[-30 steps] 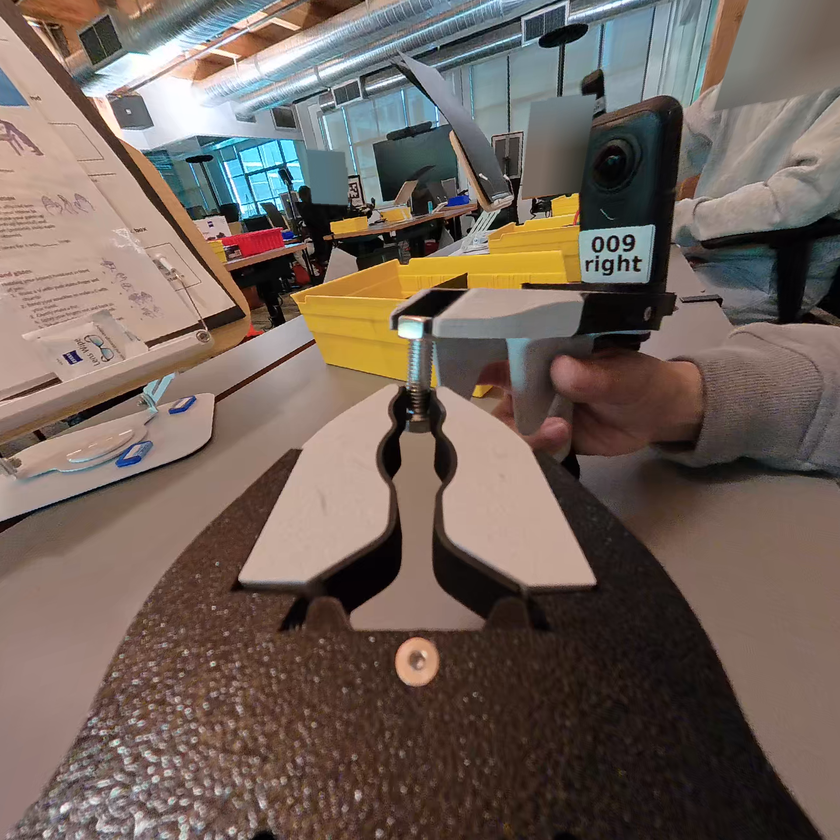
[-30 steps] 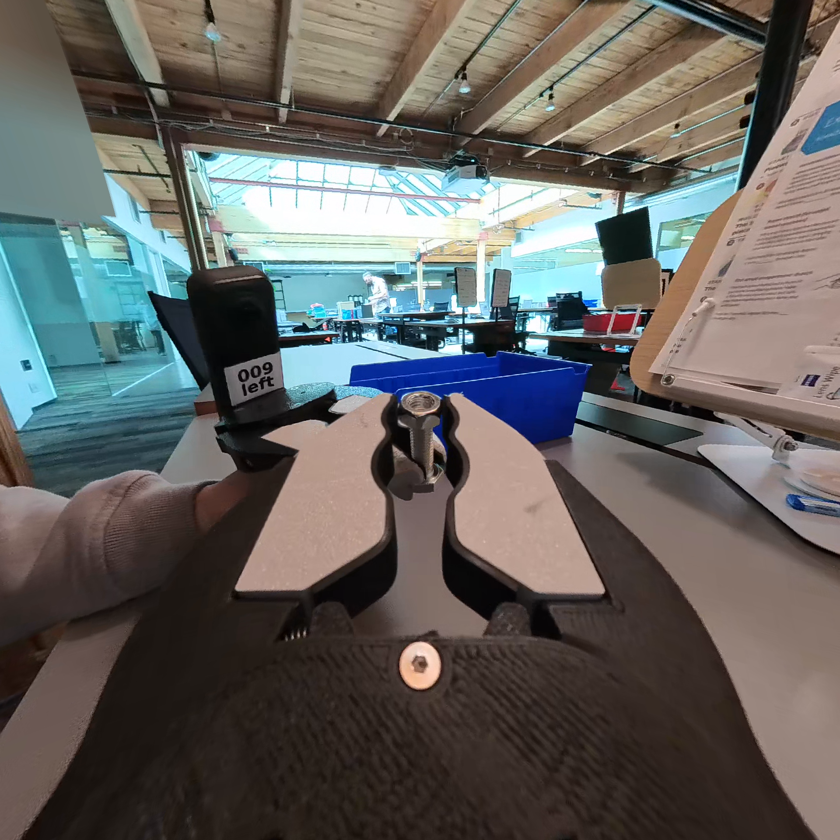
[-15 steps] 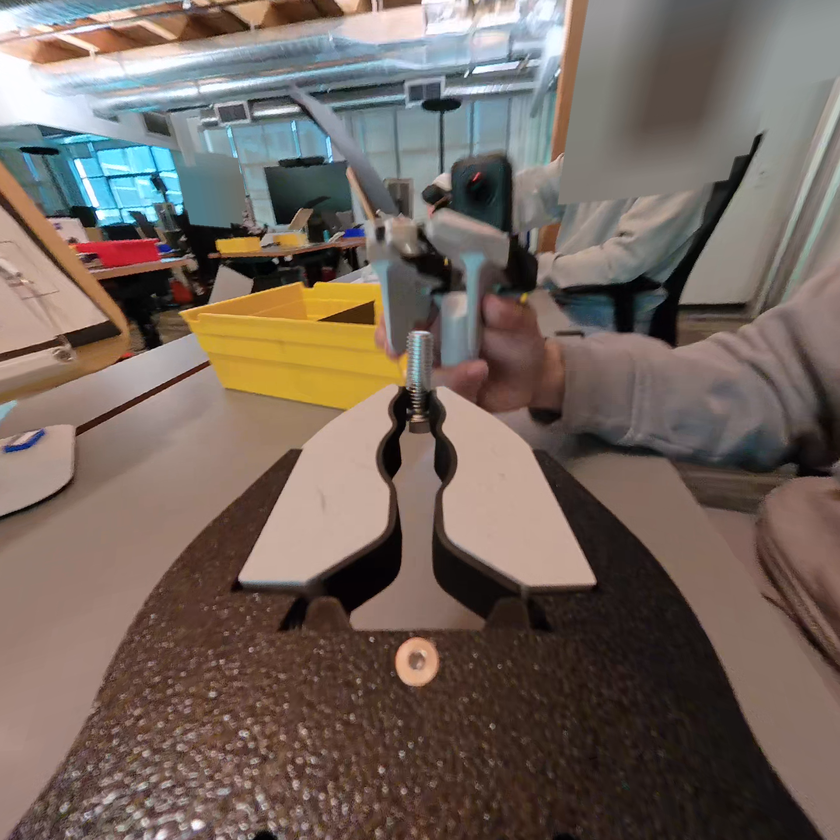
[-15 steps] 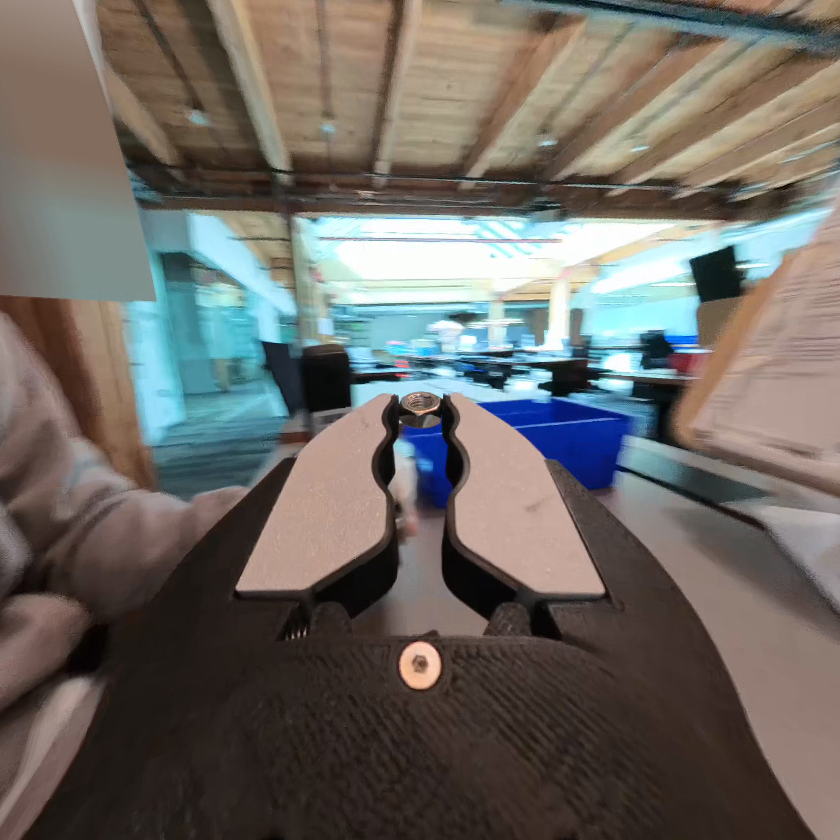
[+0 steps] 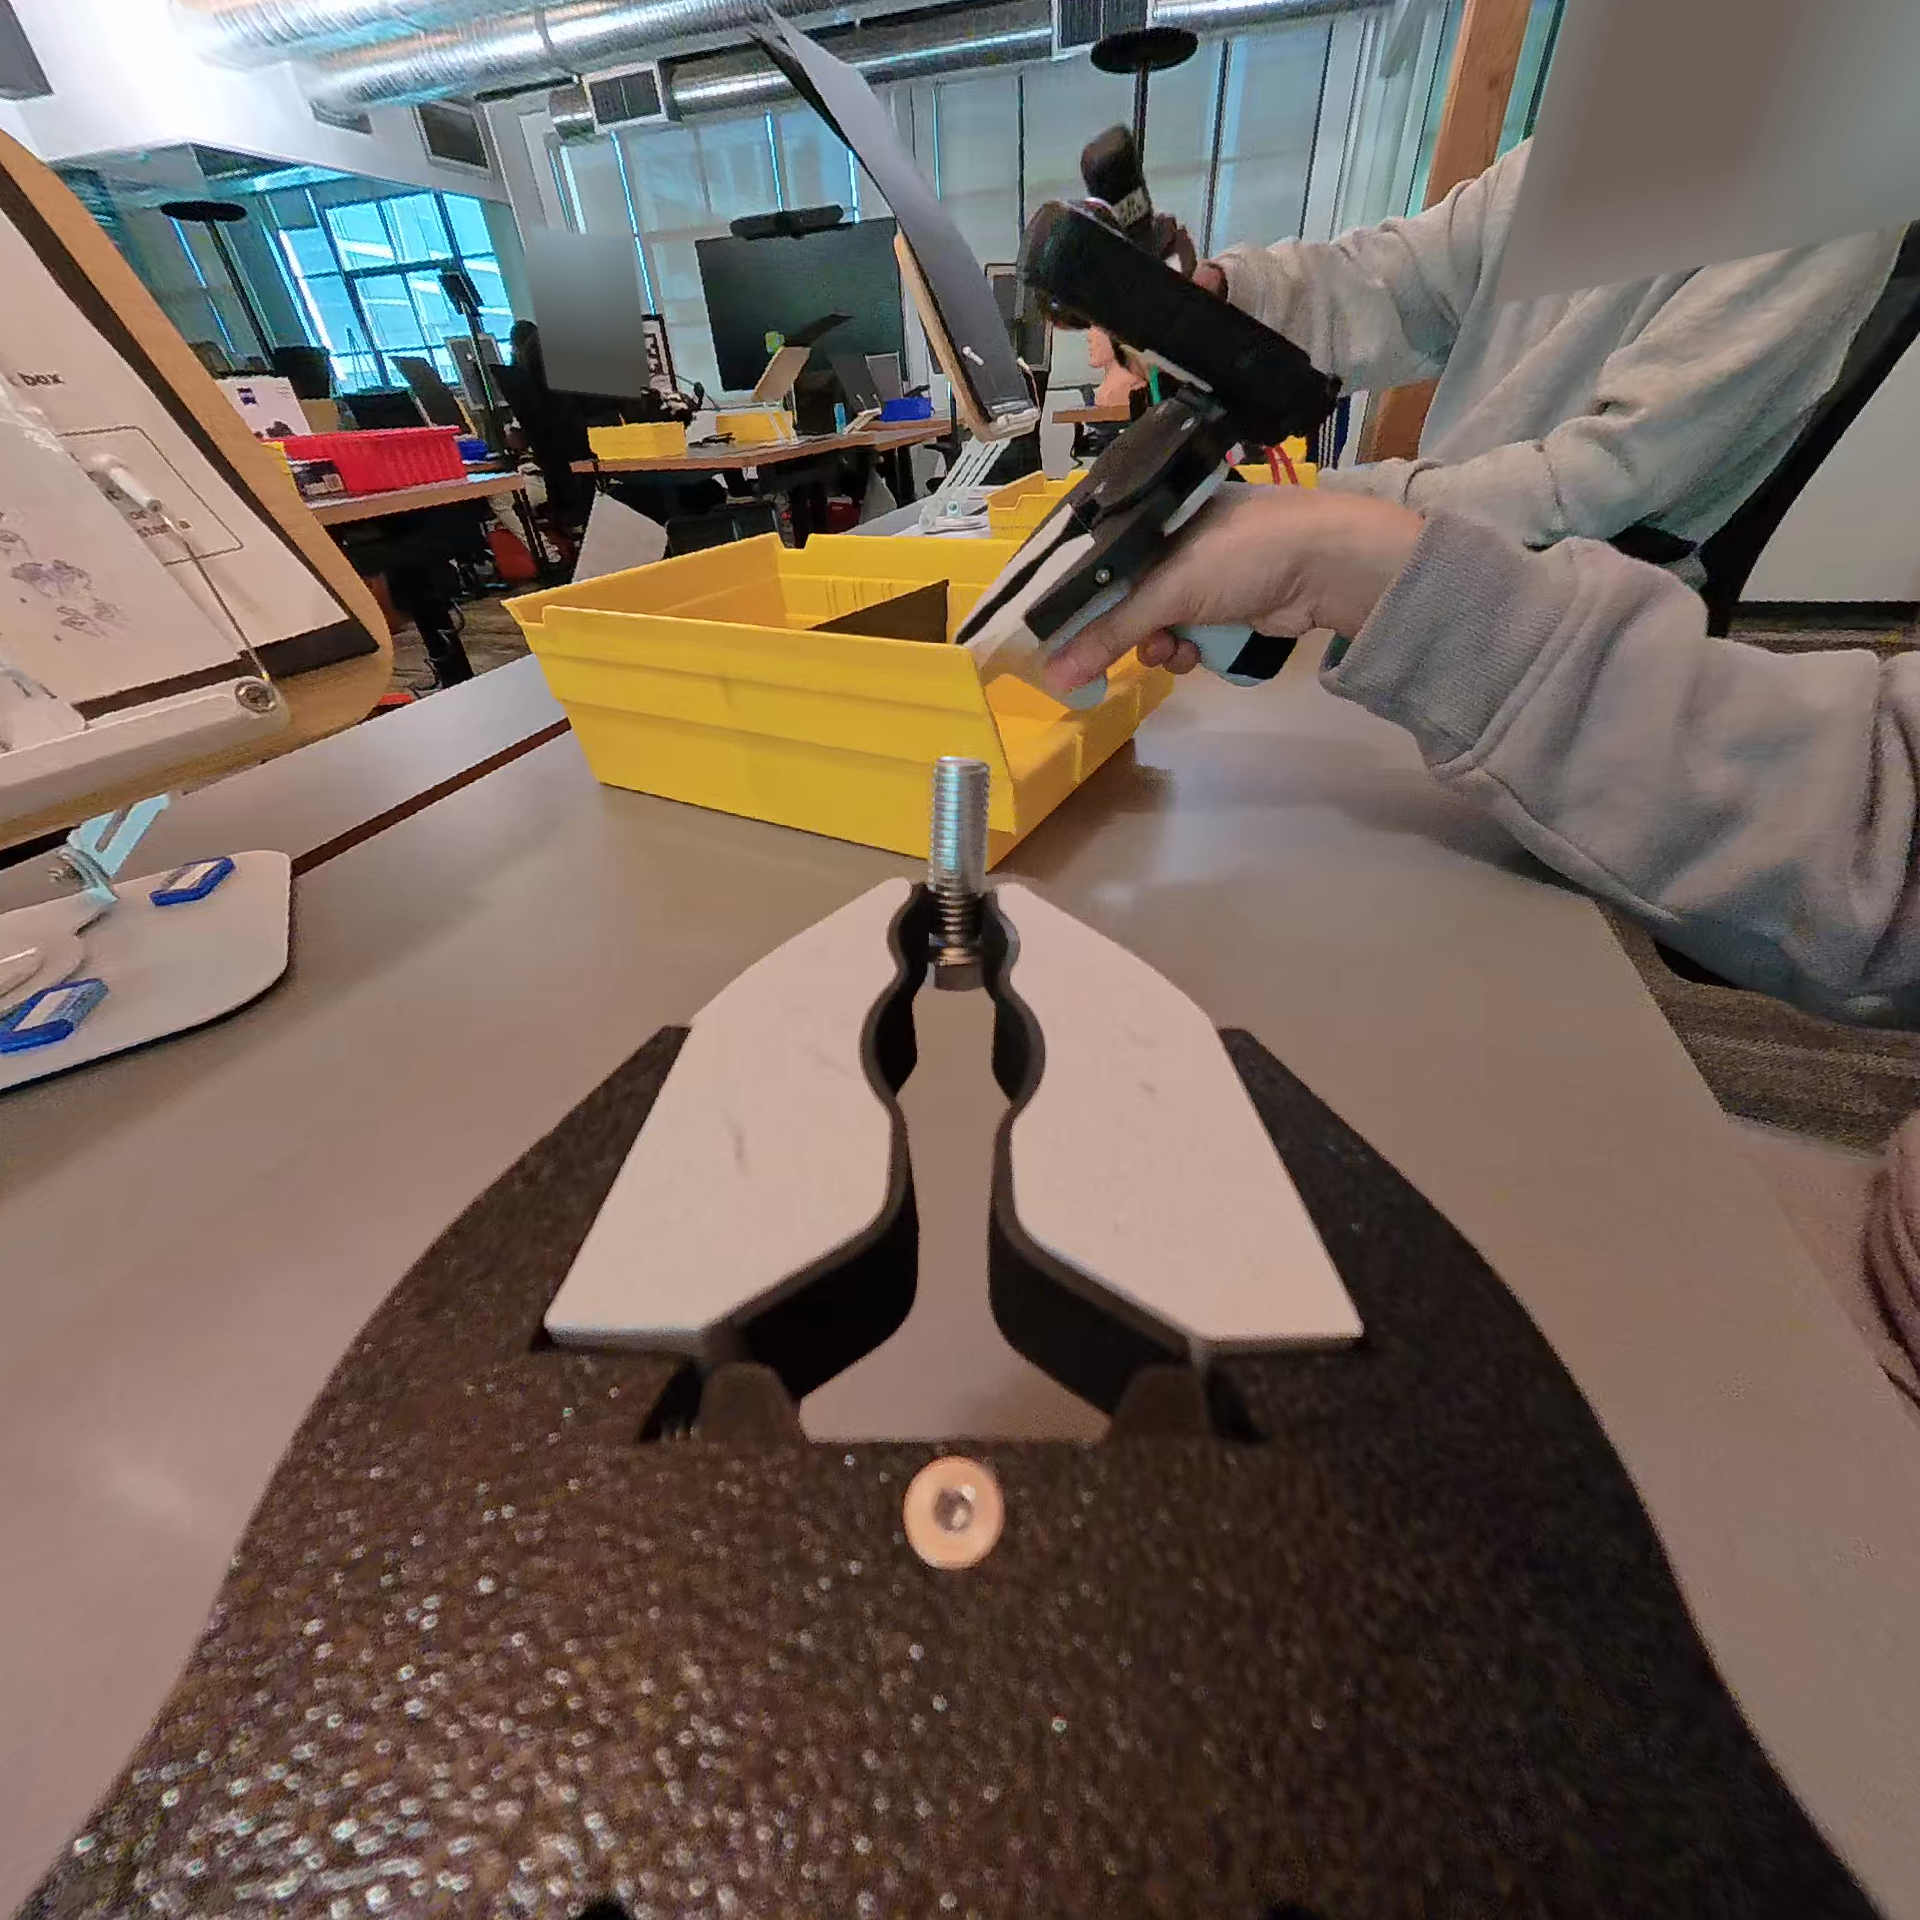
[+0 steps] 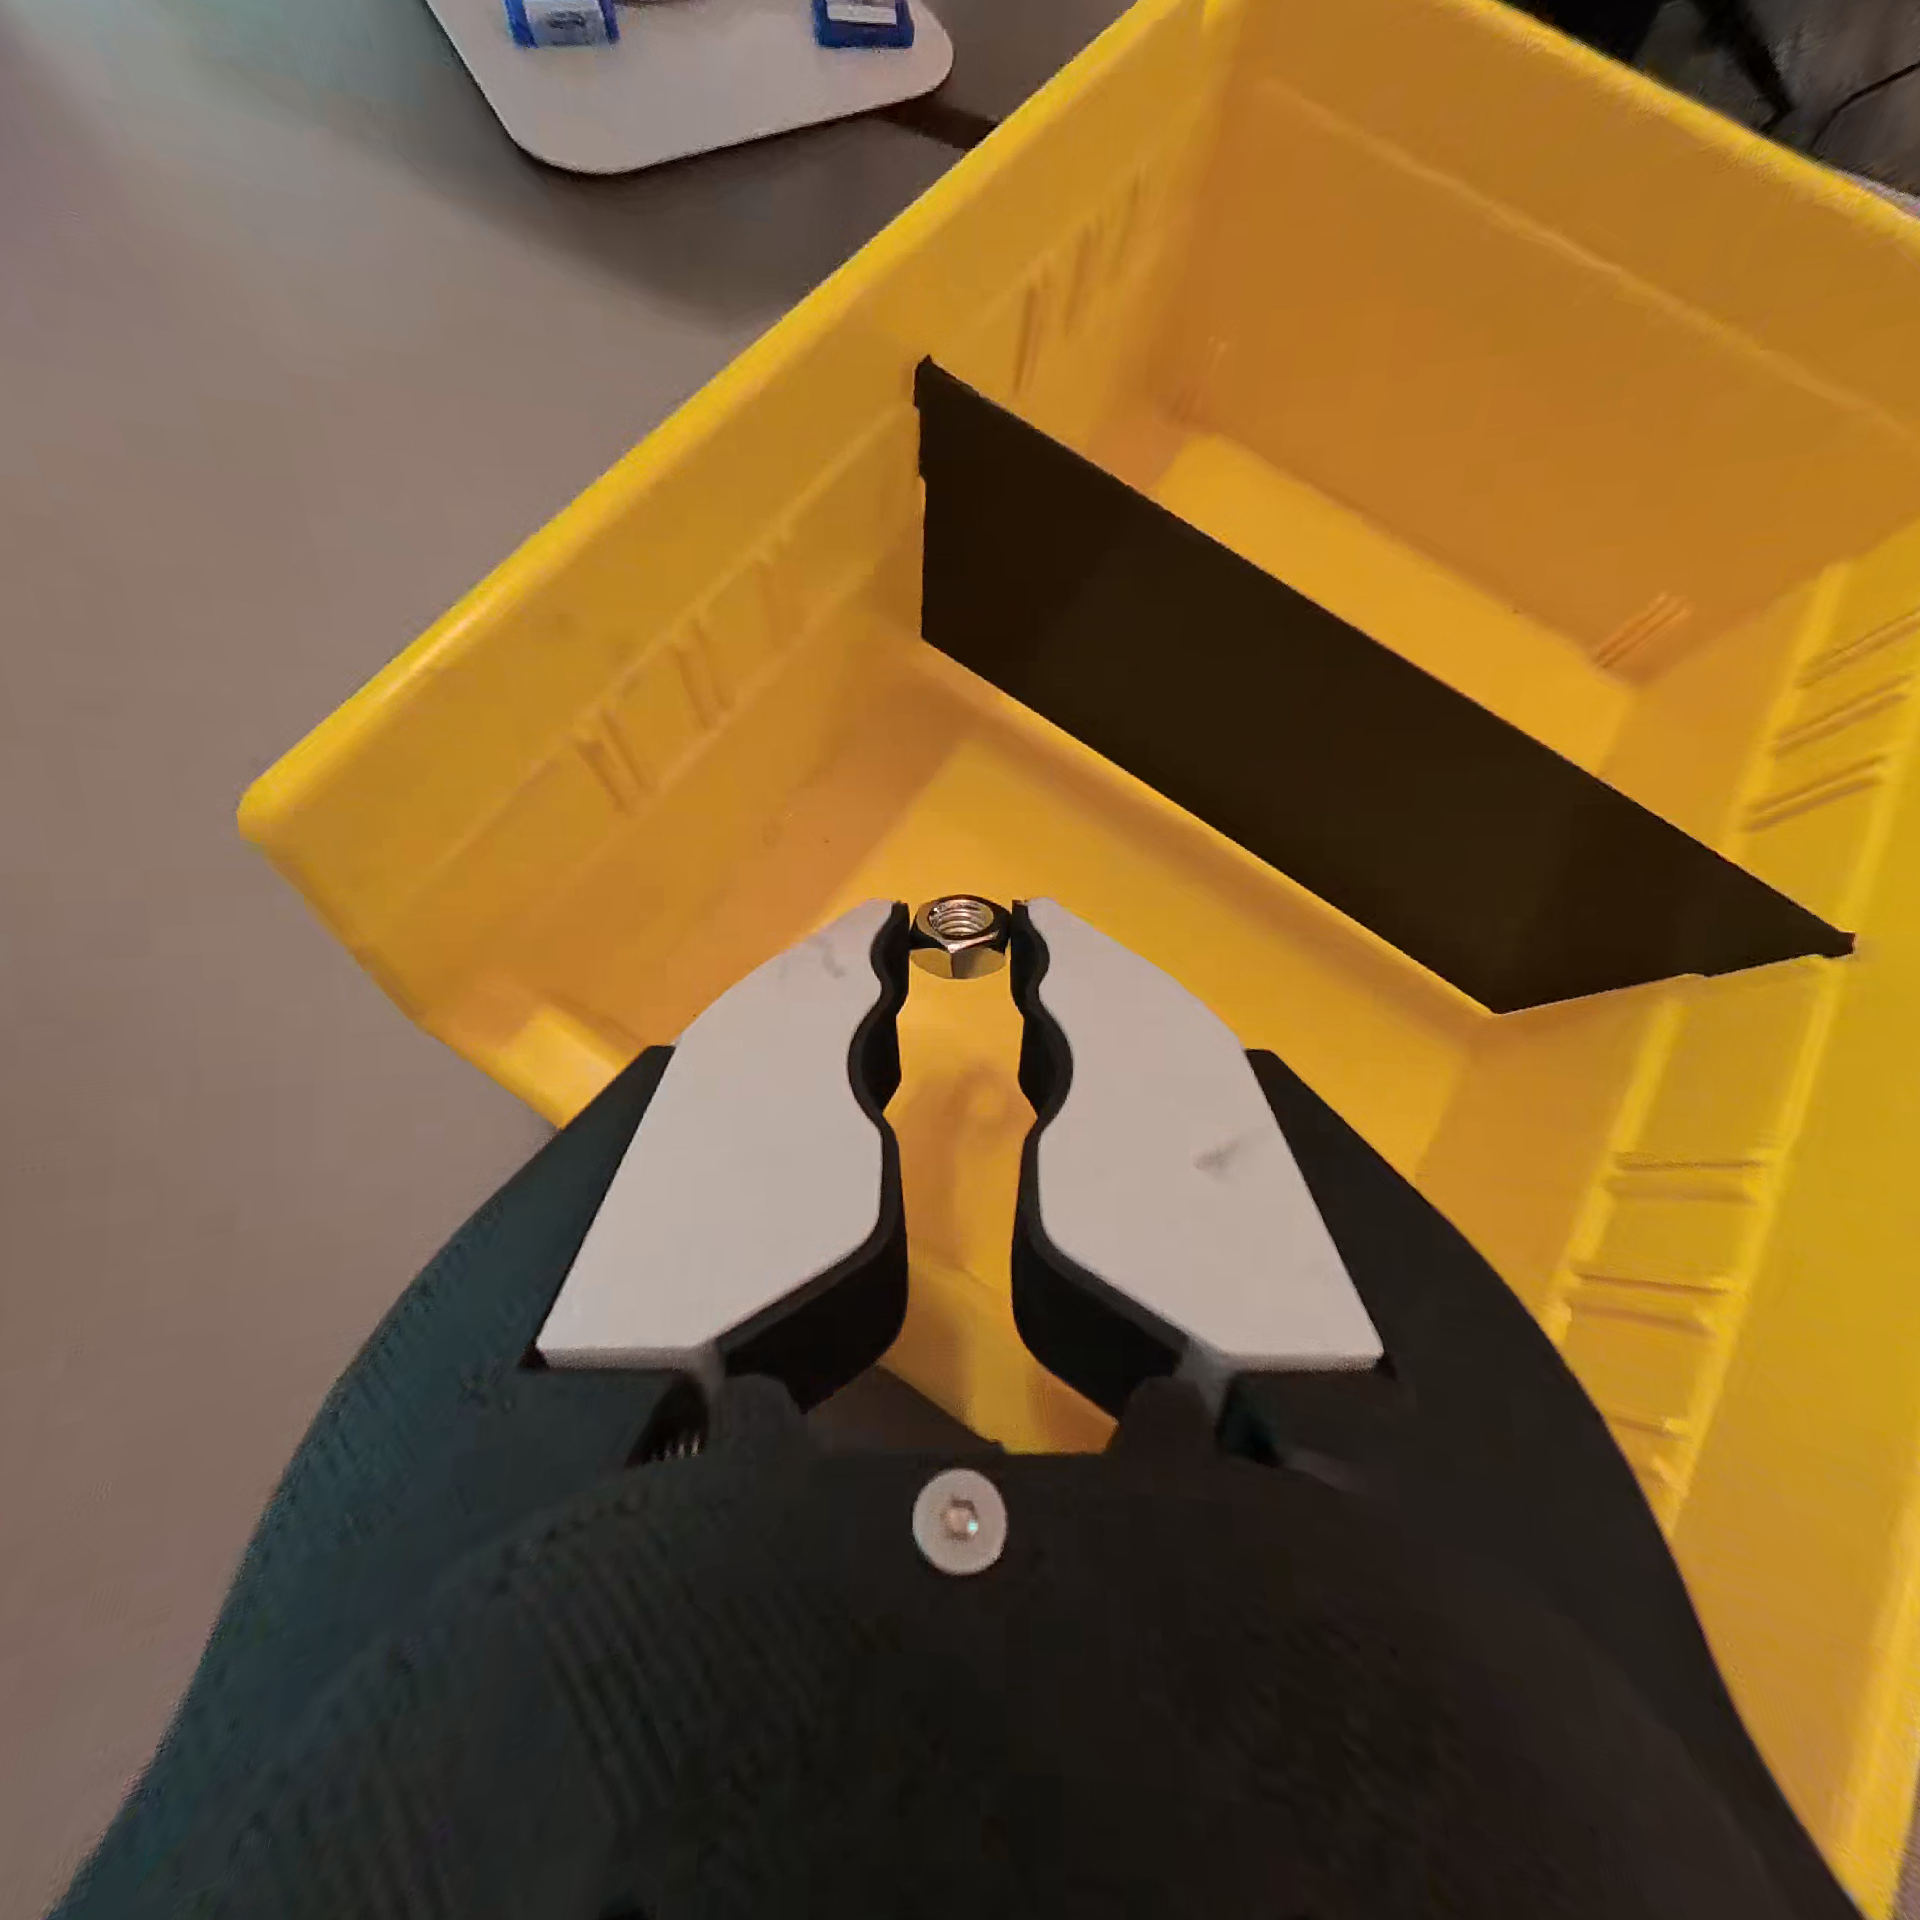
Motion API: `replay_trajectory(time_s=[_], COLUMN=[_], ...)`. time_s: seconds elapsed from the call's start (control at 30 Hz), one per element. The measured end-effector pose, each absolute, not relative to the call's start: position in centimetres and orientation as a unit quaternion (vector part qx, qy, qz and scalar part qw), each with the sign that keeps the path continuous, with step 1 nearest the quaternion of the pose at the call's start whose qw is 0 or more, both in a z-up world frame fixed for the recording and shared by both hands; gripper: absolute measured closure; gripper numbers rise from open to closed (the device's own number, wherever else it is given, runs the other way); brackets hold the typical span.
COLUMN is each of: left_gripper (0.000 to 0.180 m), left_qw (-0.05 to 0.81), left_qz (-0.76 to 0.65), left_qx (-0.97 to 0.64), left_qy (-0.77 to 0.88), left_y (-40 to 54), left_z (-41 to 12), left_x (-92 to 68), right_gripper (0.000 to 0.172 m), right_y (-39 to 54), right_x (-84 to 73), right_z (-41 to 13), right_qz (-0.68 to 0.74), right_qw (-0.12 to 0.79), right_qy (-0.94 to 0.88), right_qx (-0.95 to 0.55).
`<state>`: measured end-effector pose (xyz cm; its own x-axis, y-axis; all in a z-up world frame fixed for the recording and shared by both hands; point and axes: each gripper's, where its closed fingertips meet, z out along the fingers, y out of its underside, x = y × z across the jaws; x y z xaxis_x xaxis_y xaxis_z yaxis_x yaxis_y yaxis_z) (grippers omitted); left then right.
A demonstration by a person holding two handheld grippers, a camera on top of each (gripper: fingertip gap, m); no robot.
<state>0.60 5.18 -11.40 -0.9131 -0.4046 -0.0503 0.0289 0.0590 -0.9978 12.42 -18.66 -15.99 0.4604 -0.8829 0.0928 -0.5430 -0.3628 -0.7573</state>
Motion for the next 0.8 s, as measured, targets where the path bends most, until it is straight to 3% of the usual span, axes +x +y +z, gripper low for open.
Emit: replay_trajectory(time_s=[0.2, 0.3, 0.4, 0.57, 0.8], left_gripper=[0.172, 0.172, 0.172, 0.172, 0.172], left_qw=[0.159, 0.162, 0.165, 0.173, 0.170], left_qz=[-0.675, -0.676, -0.682, -0.700, -0.721], left_qx=[-0.143, -0.144, -0.142, -0.122, -0.126], left_qy=[0.707, 0.704, 0.698, 0.682, 0.660], left_y=[5.5, 5.5, 5.4, 5.4, 6.2], left_z=[-11.4, -11.3, -11.0, -10.1, -9.3], left_x=[0.9, 0.9, 0.8, 0.2, 0.3], right_gripper=[0.130, 0.125, 0.121, 0.128, 0.149], right_y=[-19.7, -17.3, -9.3, 3.8, 7.8], right_x=[11.5, 10.4, 6.4, 0.6, 0.0], right_z=[-14.9, -11.3, -9.1, -7.9, -7.9], right_qz=[-0.282, -0.297, -0.238, -0.129, -0.106], right_qw=[0.292, 0.342, 0.426, 0.565, 0.643], right_qy=[0.450, 0.391, 0.232, 0.070, 0.072], right_qx=[-0.795, -0.801, -0.841, -0.812, -0.755])
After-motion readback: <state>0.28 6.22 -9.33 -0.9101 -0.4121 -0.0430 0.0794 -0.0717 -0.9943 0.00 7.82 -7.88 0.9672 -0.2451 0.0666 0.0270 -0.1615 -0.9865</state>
